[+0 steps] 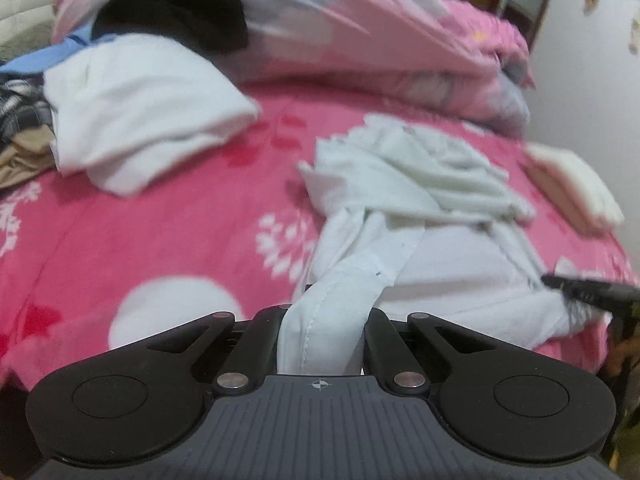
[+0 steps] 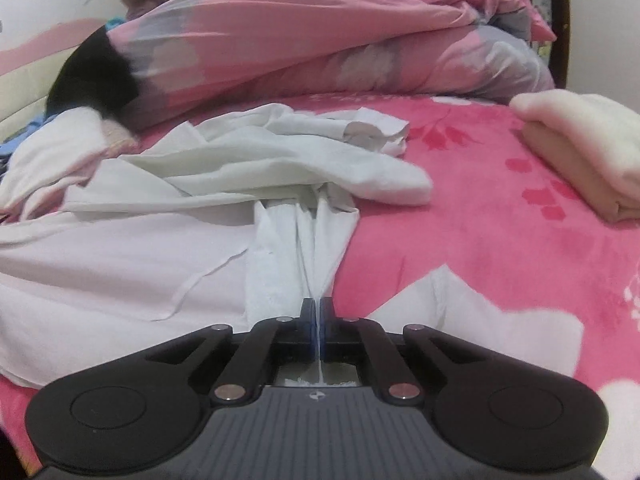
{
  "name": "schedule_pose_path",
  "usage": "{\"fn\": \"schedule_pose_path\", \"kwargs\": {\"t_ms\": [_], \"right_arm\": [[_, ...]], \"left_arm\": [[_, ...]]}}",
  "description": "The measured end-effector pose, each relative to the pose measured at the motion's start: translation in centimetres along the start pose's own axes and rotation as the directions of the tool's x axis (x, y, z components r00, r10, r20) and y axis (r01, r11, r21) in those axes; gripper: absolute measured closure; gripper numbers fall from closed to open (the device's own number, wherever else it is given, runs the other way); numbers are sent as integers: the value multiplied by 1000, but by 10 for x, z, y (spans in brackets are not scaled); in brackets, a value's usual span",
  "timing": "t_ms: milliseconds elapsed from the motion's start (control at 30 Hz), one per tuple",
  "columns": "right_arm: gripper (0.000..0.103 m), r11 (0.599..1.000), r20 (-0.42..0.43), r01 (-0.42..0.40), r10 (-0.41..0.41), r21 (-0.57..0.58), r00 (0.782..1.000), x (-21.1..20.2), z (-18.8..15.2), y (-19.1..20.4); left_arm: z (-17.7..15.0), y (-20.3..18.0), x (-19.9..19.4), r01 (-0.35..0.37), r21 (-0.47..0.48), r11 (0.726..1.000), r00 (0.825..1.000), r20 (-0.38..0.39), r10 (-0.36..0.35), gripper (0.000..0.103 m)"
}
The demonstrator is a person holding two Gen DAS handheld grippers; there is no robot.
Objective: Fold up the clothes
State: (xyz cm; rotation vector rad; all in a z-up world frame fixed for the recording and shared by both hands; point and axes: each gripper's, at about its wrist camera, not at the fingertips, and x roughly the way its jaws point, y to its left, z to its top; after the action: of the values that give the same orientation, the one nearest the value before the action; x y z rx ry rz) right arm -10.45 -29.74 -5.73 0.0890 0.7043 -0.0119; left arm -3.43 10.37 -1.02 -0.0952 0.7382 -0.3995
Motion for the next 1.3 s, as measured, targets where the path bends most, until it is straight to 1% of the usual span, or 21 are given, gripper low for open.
{"fn": "schedule_pose_path", "kwargs": {"t_ms": [67,100,133,200,267,400,467,500,533,567,667,733,867,933,1033,1133,1167,1200,1233,1267,1300], "right_arm": [[102,1000,-26,-7,7,-6,1000,-13,-6,1],[102,1000,-38,-8,8,-3,999,-20,-8,1],[102,1000,-47,-5,5,9,999,-25,-11,-1],[102,999,-59,7,-4,37,998,-35,-14,-4],[101,998,-60,16,-12,65,998,-44,-15,-6],[99,992,16,16,-18,125,1000,-62,-8,-11],[99,987,65,-9,-2,162,998,-68,-1,-15],[98,984,85,-25,10,175,996,-68,3,-17],[98,982,101,-38,19,185,995,-66,7,-18],[98,981,114,-43,22,188,993,-61,11,-18],[98,985,136,-56,33,165,990,-40,17,-16],[98,985,115,-58,40,163,993,-19,16,-16],[99,984,66,-40,29,171,997,23,0,-23],[99,982,113,-68,49,178,992,28,-10,-28],[99,972,173,-130,96,195,980,28,-20,-39],[99,957,185,-176,135,230,974,30,-20,-48],[99,954,188,-184,141,236,972,30,-20,-49],[99,954,189,-186,143,235,972,30,-21,-49],[99,954,190,-188,144,235,971,30,-21,-49],[99,953,191,-190,146,236,971,30,-21,-50],[99,952,192,-192,148,239,970,30,-21,-50]], "left_arm": [[-4,4,-3,11,14,1000,1000,-7,-11,100],[-6,7,-5,17,21,1000,1000,-10,-16,92],[-8,9,-7,22,28,999,1000,-14,-22,77],[-9,13,-11,22,33,999,1000,-5,-22,59],[-5,19,-16,7,27,1000,1000,23,-8,51],[8,18,-25,-3,50,999,996,94,-1,37],[14,5,-21,-1,112,994,993,117,-13,30],[18,-1,-19,1,144,990,992,127,-19,22],[22,-10,-14,21,175,984,993,115,-41,15],[26,-20,-8,43,205,978,993,98,-65,13],[34,-44,5,92,257,962,990,83,-117,9],[37,-60,13,115,299,947,986,84,-147,8],[44,-97,47,76,417,906,989,86,-122,8],[49,-115,69,81,458,885,990,63,-123,8],[59,-147,107,144,497,856,987,-5,-163,8],[61,-186,143,167,563,809,983,-31,-182,10],[59,-198,154,168,596,785,983,-39,-180,10],[57,-210,165,167,629,759,983,-47,-177,11],[55,-219,176,166,647,744,984,-62,-166,17],[55,-221,185,176,632,754,984,-86,-157,22],[55,-222,194,186,613,768,983,-111,-149,37]]}}
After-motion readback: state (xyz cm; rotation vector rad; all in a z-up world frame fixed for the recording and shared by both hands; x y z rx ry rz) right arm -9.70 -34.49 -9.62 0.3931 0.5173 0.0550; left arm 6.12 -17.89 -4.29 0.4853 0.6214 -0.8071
